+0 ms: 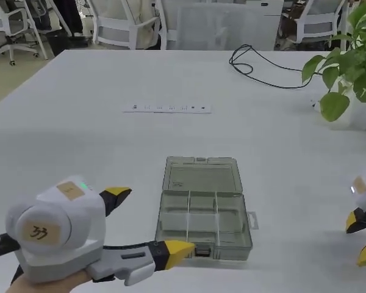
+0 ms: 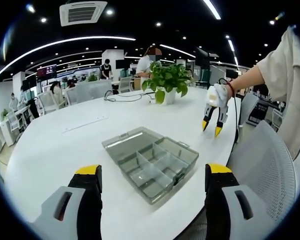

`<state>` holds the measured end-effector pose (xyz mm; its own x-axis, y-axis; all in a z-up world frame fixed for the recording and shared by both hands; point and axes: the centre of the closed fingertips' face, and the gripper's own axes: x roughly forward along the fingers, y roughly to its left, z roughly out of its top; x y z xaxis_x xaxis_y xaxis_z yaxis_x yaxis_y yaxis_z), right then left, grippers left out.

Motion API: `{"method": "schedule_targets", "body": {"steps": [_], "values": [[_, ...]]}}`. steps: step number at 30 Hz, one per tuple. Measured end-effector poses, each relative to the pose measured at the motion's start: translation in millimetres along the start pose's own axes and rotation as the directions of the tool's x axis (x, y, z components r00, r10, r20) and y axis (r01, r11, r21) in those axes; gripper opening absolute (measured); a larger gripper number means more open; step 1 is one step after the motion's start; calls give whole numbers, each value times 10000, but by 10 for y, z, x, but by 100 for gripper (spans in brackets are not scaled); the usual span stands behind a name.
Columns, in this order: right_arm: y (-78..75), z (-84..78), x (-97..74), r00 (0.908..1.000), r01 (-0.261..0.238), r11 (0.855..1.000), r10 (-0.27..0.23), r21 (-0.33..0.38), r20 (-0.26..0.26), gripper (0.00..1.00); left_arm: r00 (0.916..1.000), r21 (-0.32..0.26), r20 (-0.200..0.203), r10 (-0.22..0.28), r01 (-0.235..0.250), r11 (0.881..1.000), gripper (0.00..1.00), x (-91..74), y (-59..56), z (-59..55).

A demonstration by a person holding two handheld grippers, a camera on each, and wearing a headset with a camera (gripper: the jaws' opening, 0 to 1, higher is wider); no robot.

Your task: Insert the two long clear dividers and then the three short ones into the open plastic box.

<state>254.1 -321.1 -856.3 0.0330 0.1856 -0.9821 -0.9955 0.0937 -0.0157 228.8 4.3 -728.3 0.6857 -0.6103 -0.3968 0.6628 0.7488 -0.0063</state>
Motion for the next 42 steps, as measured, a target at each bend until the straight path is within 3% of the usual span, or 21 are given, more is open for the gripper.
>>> {"method": "schedule_targets", "body": {"steps": [13, 18, 26, 33, 38, 42], "values": [[104, 91, -48, 9998, -23, 10000, 23, 5, 190, 33, 10000, 18, -21, 36, -36, 10000, 85, -7, 7, -6], [119, 93, -63, 9996, 87, 9994, -96, 340, 269, 32, 9999, -23, -133, -35, 35, 10000, 82, -16, -6, -39], [48, 173, -135, 9934, 982, 9946, -1000, 331, 569, 32, 9999, -189, -27, -137, 136, 9997, 79, -27, -6, -25], [-121, 453, -317, 9650, 2257, 9739, -2268, 232, 1319, 32, 9998, -564, 17, -182, 183, 9982, 72, -27, 23, -26], [-216, 715, -421, 9304, 3093, 9510, -3036, 48, 2053, 32, 9994, -993, 192, -272, 289, 9946, 67, -13, 13, -9], [-231, 941, -508, 9058, 3511, 9362, -3353, -159, 2589, 32, 9988, -1376, 342, -353, 397, 9897, 64, -2, -8, 7]]}}
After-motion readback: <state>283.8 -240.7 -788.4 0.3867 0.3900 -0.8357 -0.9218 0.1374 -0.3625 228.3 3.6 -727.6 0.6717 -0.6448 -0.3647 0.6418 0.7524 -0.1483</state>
